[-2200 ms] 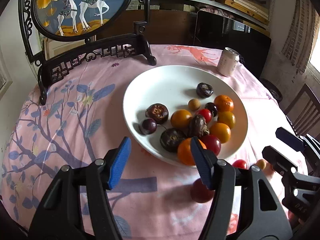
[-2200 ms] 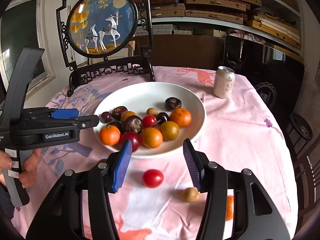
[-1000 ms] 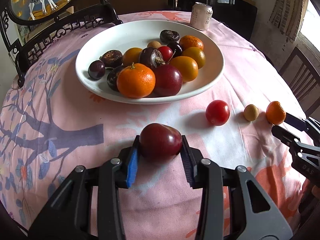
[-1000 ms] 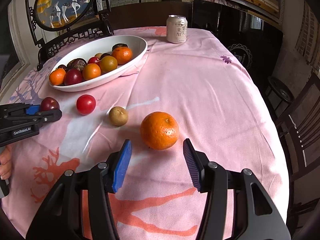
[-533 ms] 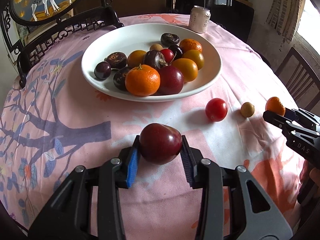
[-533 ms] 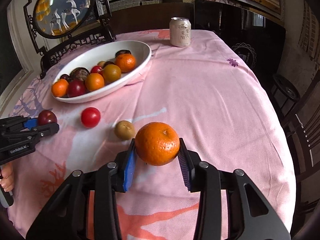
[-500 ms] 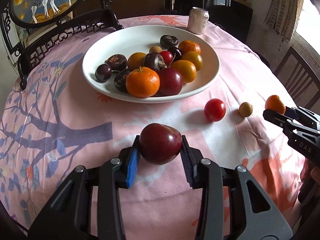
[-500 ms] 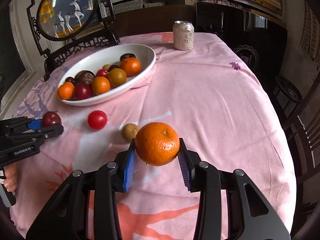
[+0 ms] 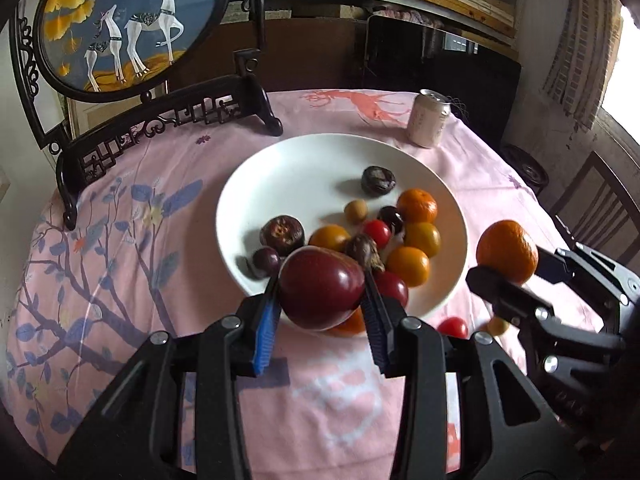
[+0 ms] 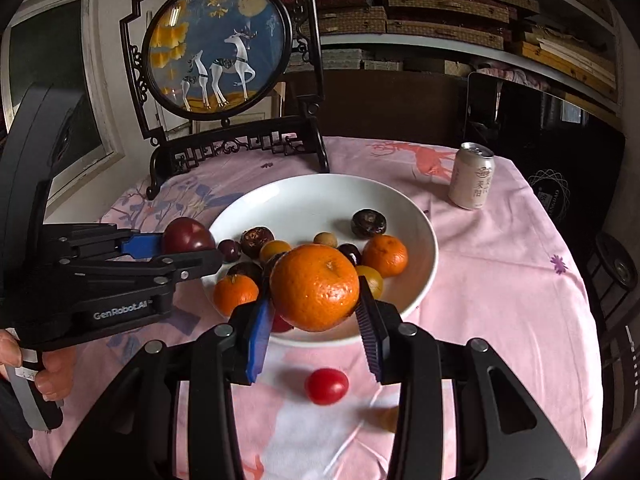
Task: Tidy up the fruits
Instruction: 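Carry the orange and plum onto the white plate and open both grippers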
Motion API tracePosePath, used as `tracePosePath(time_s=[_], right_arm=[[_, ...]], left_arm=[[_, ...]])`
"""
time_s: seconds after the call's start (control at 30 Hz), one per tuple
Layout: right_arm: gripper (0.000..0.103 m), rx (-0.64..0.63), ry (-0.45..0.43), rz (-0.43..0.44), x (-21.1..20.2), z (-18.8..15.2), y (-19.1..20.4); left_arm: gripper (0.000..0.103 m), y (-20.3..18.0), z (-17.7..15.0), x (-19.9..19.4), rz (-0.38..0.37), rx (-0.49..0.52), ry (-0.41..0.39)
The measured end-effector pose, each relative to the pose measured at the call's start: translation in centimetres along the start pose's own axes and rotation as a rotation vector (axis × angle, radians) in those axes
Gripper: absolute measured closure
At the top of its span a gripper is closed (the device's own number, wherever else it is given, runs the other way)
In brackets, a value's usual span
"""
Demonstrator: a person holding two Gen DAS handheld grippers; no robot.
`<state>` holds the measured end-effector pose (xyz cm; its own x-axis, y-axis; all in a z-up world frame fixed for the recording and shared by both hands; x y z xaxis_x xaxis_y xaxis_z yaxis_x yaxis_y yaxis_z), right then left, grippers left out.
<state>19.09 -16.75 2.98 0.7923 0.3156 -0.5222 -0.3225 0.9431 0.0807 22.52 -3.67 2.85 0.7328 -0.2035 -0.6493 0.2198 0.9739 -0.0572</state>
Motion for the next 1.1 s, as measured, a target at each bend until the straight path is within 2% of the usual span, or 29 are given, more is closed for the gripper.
tracePosePath(time_s=[0.2, 0.33, 0.4, 0.43, 0.47, 0.5, 0.53, 0.73, 0.9, 1.1], right_arm=[[0.063, -0.021, 0.062, -0.017, 5.3, 0.3, 0.9], [0.063, -0.027, 0.079, -0.041, 7.4, 0.3, 0.8], [0.056, -0.049, 0.073, -0.06, 7.9, 0.4, 0.9], [0.048, -0.071, 0.057, -0.085, 7.9, 0.5, 1.0], [0.045, -0.088, 0.046, -0.108, 7.8, 0.6, 1.1], [0.045, -0.094, 0.04, -0.114, 7.6, 0.6, 1.0], [0.045, -0.088, 0.035, -0.11, 7.3, 0.6, 0.8], [0.045, -0.038, -0.001, -0.11, 3.6, 0.2, -1.2], [0.044, -0.008, 0.01, -0.14, 0.2, -1.3, -3.2], [0.045, 0.004, 0.051, -0.166, -2.9, -3.9, -4.9]], left_arm=[[0.064, 2.2, 1.1, 4.5, 0.059, -0.071, 0.047], [0.064, 2.9, 1.2, 6.2, 0.091, -0.08, 0.061], [0.062, 2.9, 1.5, 6.5, 0.104, -0.073, 0.052], [0.058, 3.1, 1.6, 6.6, 0.119, -0.079, 0.046], [0.054, 3.2, 1.8, 6.3, 0.129, -0.094, 0.033], [0.044, 3.3, 2.0, 6.0, 0.129, -0.108, 0.016], [0.041, 3.4, 2.1, 5.5, 0.126, -0.115, -0.001], [0.036, 3.0, 1.8, 2.7, 0.12, -0.107, -0.032], [0.036, 1.6, 0.6, 0.3, 0.116, -0.068, -0.063], [0.036, -1.2, -2.0, -1.1, 0.062, -0.012, -0.032]])
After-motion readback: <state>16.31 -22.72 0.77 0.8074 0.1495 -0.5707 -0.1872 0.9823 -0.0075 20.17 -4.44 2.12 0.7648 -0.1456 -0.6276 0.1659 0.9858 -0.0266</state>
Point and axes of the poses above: each gripper's, at about its wrist camera, not at the fingertips, and x roughly the way its jaws point, y to its left, z to its top, the point moved 2 cm from there along x, roughly the way its jaws point, and after that the axes turned 8 degrees about -y, right-handed, at the moved point
